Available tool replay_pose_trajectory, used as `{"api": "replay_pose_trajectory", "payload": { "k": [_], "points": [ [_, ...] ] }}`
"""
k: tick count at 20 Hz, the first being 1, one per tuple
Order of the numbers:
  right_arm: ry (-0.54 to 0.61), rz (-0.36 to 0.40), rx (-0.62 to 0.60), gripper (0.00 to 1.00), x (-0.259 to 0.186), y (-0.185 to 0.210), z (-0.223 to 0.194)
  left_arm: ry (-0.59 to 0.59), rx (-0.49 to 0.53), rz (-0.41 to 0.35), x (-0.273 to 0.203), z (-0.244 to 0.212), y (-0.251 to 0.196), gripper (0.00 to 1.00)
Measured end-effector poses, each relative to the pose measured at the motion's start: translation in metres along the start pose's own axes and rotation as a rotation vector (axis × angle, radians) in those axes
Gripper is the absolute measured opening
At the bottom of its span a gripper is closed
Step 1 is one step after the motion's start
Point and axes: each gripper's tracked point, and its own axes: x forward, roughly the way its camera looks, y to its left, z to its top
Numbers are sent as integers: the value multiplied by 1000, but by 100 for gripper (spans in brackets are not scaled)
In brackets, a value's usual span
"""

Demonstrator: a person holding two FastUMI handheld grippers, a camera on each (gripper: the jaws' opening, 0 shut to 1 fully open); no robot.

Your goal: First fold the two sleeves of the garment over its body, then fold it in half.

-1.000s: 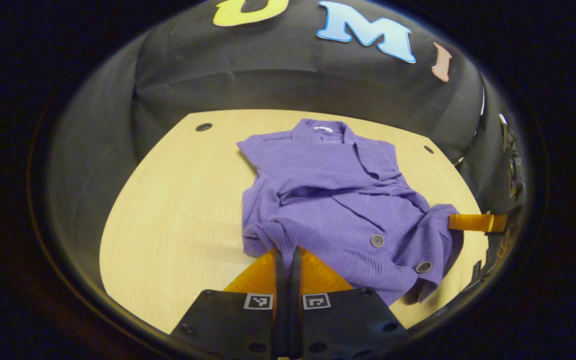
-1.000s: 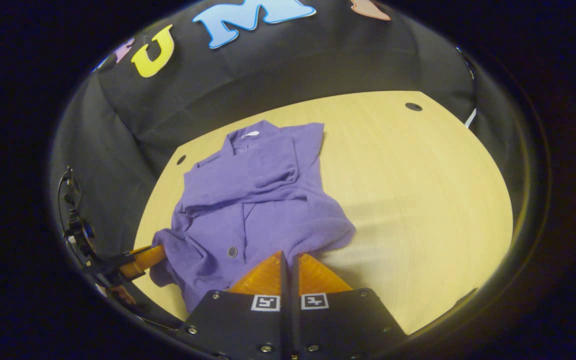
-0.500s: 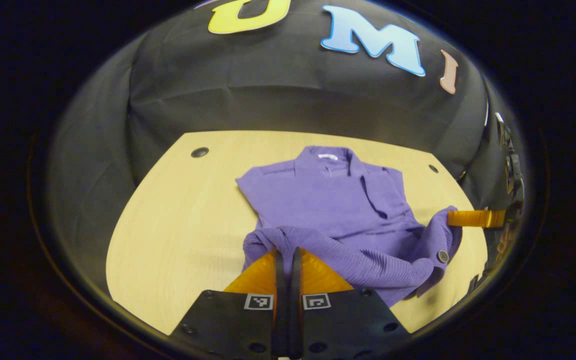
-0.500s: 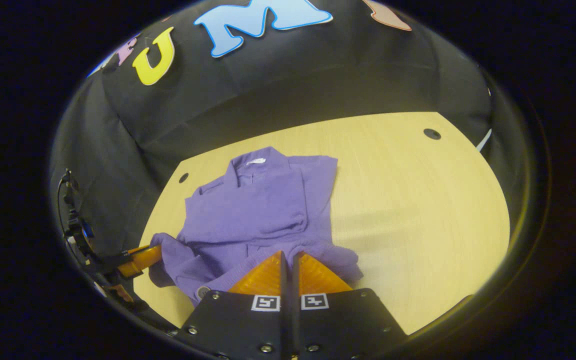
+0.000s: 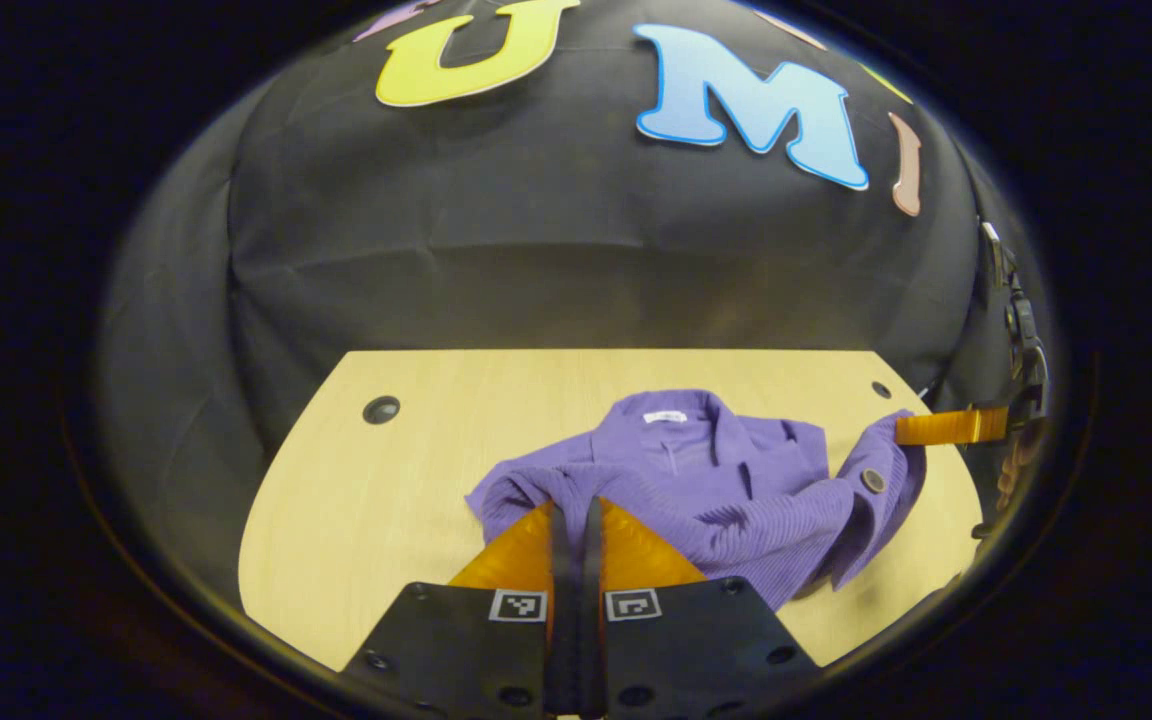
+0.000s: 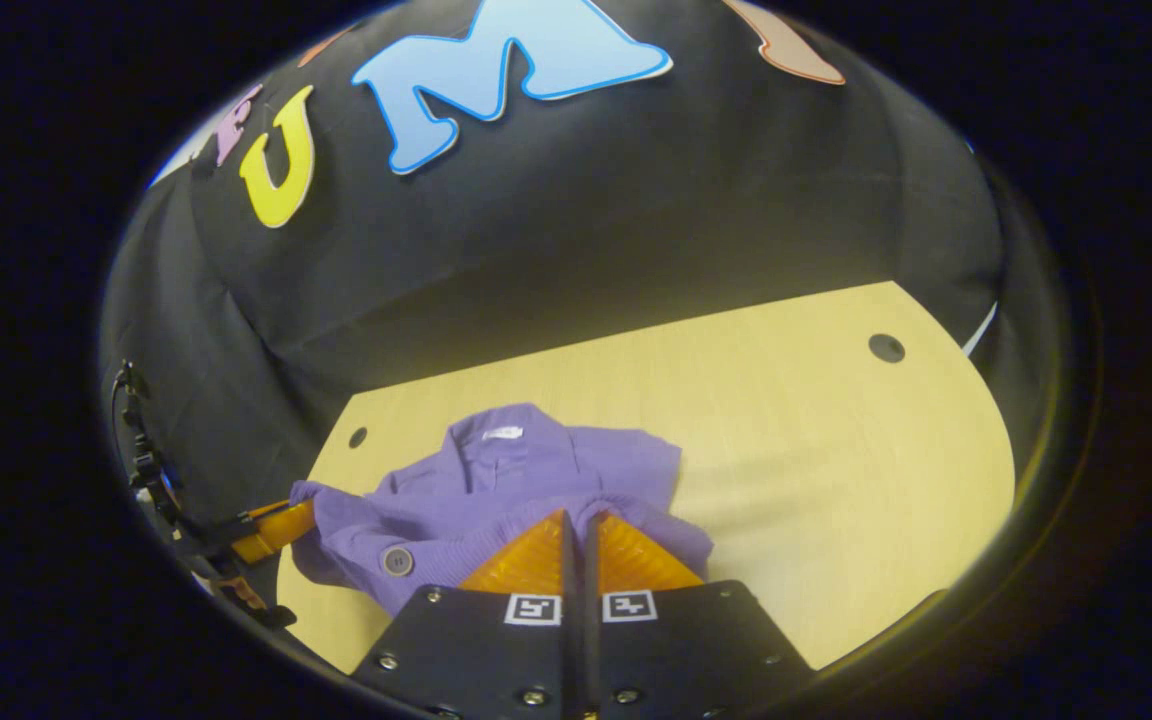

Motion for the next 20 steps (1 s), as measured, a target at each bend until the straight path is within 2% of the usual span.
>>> {"api": "replay_pose_trajectory", "payload": {
  "k": [5,9,13,20],
  "points": [
    [-29,-6,-23,0,44,-2,37,-33,-19,29,52,31,23,7],
    [-29,-28,-35,0,88,-9,42,-51,0,37,97,39,31,6],
    [13,-59,-53,0,125,-26,20,-20,8,51,133,23,33,6],
    [56,-68,-58,1,153,-34,-2,72,-88,96,155,-24,50,7]
  ]
}}
